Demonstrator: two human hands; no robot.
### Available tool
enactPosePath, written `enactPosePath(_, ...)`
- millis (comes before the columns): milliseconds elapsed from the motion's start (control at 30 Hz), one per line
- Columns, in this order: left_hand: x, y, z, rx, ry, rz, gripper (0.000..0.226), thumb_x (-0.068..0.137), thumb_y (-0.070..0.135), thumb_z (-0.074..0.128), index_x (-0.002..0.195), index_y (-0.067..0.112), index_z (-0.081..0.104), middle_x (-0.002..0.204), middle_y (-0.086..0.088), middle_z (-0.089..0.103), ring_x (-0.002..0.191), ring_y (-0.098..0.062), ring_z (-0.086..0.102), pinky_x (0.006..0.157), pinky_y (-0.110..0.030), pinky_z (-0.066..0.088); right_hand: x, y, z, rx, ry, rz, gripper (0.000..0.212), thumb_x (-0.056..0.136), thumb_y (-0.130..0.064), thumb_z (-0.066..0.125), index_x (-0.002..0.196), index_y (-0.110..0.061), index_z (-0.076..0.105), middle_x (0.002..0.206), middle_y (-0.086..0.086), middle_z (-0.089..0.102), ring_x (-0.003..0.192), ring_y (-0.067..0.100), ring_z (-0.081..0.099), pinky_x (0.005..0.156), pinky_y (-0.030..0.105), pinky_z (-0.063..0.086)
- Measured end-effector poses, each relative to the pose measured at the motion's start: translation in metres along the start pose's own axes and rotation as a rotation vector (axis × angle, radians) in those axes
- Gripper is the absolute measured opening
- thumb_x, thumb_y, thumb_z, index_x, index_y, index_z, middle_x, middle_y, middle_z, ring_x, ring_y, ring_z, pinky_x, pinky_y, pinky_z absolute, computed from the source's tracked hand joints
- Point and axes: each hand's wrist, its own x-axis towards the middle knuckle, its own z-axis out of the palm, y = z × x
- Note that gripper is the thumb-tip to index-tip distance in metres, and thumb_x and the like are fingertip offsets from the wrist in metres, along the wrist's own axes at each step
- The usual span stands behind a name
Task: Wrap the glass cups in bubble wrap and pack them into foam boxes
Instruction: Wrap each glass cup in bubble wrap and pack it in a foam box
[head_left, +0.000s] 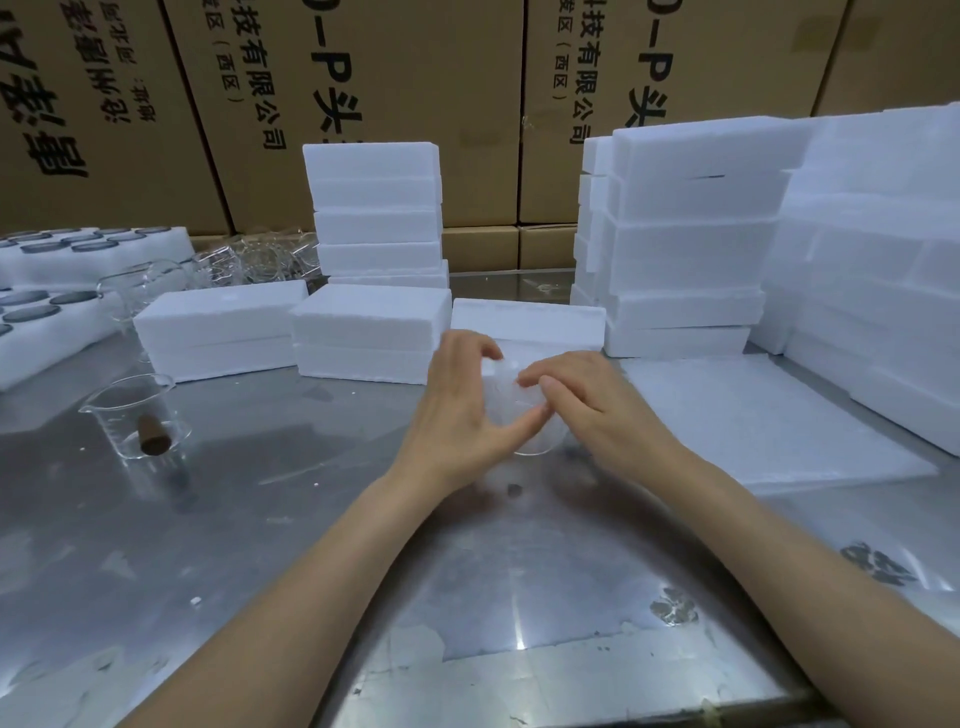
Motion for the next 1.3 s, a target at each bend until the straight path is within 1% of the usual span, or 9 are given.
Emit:
enactPosePath(100,0.001,0.0,-0.001,-0.039,-0.042,-0.04,0.047,0.078,0.049,0.072,0.111,0.02,0.053,0.11,0.011,0.05,0.102,-0.007,0.048,0.083,-0.009,0.036,-0.002,0.0,-0.002,-0.077,-0.048,0.015,0.036,0.101,-0.028,0.036,0.09,-0.026,0.07,0.095,-0.015,0.061,0.109,0.004,0.042,0.092,0.027,0.035)
enactPosePath(233,0.002,0.007,-0.005,0.102,-0.047,0.087,0.02,0.08,0.041,0.062,0.08,0.022,0.064,0.08,0.011,0.065,0.082,-0.012,0.058,0.083,-0.033,0.045,-0.001,-0.008,-0.003,-0.241,-0.095,0.011,0.045,0.103,-0.031,0.031,0.084,-0.024,0.072,0.088,-0.013,0.062,0.119,0.008,0.04,0.098,0.027,0.027)
enactPosePath(333,0.004,0.009,-0.004,0.263,-0.18,0.084,0.016,0.079,0.043,0.052,0.078,0.027,0.051,0.077,0.012,0.054,0.086,-0.01,0.051,0.107,-0.04,0.03,0.0,-0.017,-0.004,-0.328,-0.095,-0.013,0.045,0.102,-0.03,0.031,0.071,-0.026,0.063,0.087,-0.006,0.066,0.12,0.012,0.041,0.101,0.025,0.019)
enactPosePath(467,0.006,0.011,-0.003,0.307,-0.267,0.073,0.039,0.072,0.057,0.036,0.086,0.027,0.056,0.093,0.011,0.053,0.109,-0.012,0.047,0.114,-0.039,0.017,0.002,-0.019,-0.003,-0.377,-0.099,-0.021,0.044,0.102,-0.03,0.032,0.067,-0.032,0.058,0.092,-0.003,0.068,0.123,0.012,0.04,0.109,0.031,0.018)
enactPosePath(633,0.0,0.004,-0.003,0.306,-0.285,0.123,0.054,0.075,0.062,0.031,0.1,0.02,0.054,0.105,0.008,0.055,0.109,-0.012,0.045,0.112,-0.041,0.021,-0.004,-0.009,0.001,-0.174,-0.036,-0.029,0.045,0.102,-0.034,0.029,0.083,-0.015,0.066,0.093,-0.002,0.069,0.109,0.016,0.052,0.085,0.024,0.033)
enactPosePath(833,0.004,-0.007,-0.008,-0.088,-0.005,-0.031,0.049,0.082,0.058,0.039,0.112,0.022,0.051,0.121,0.012,0.046,0.113,-0.003,0.039,0.095,-0.005,0.023,0.002,0.011,-0.018,0.092,0.401,0.215,0.028,0.094,-0.039,0.036,0.092,-0.025,0.06,0.094,-0.01,0.063,0.083,0.005,0.054,0.067,0.016,0.037)
enactPosePath(1033,0.009,-0.038,-0.008,0.091,-0.038,-0.287,0.041,0.099,0.023,0.043,0.139,0.014,0.046,0.147,0.0,0.041,0.135,-0.02,0.031,0.105,-0.02,0.019,0.003,0.028,-0.021,-0.099,0.127,0.577,0.043,0.095,-0.055,0.029,0.08,-0.021,0.051,0.087,-0.002,0.058,0.08,0.021,0.052,0.063,0.033,0.033)
enactPosePath(1133,0.008,-0.042,-0.004,0.223,-0.162,-0.237,0.043,0.098,0.019,0.045,0.141,0.015,0.045,0.149,-0.001,0.041,0.138,-0.022,0.027,0.113,-0.028,0.016,0.004,0.024,-0.021,-0.013,0.028,0.639,0.05,0.094,-0.059,0.03,0.093,-0.016,0.055,0.077,-0.002,0.065,0.066,0.015,0.054,0.063,0.031,0.038)
enactPosePath(1300,0.006,-0.037,-0.006,0.28,-0.145,-0.189,0.037,0.098,0.025,0.048,0.134,0.016,0.052,0.135,-0.002,0.052,0.129,-0.026,0.031,0.104,-0.025,0.021,0.004,0.021,-0.025,0.333,0.032,0.724,0.038,0.091,-0.051,0.05,0.096,-0.013,0.058,0.063,-0.002,0.068,0.044,0.011,0.047,0.048,0.023,0.041)
